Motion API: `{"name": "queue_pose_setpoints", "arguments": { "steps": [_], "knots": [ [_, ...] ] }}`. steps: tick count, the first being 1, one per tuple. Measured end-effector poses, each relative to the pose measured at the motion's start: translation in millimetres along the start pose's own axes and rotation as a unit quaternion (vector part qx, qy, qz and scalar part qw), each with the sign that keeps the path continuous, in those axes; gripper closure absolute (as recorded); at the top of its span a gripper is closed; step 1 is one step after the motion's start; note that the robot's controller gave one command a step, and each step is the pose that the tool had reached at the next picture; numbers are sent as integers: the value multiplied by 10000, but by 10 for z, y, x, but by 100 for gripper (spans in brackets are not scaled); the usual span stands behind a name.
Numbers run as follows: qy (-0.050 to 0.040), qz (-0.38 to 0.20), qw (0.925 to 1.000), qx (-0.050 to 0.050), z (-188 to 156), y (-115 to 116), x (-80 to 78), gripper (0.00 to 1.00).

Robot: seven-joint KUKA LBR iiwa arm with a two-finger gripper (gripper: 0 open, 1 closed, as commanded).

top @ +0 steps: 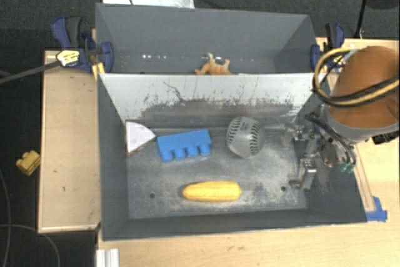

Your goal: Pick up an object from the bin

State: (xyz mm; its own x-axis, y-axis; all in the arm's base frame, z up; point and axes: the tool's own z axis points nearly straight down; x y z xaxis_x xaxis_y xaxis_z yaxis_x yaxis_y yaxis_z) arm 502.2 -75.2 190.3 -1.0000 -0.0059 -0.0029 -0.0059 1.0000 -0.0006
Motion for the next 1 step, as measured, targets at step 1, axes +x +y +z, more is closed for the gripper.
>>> {"name": "queue_pose_setpoints", "arguments": {
  "steps": [1],
  "knots": [
    [0, -1, 10000, 0, 0, 0, 0, 0]
  ]
}}
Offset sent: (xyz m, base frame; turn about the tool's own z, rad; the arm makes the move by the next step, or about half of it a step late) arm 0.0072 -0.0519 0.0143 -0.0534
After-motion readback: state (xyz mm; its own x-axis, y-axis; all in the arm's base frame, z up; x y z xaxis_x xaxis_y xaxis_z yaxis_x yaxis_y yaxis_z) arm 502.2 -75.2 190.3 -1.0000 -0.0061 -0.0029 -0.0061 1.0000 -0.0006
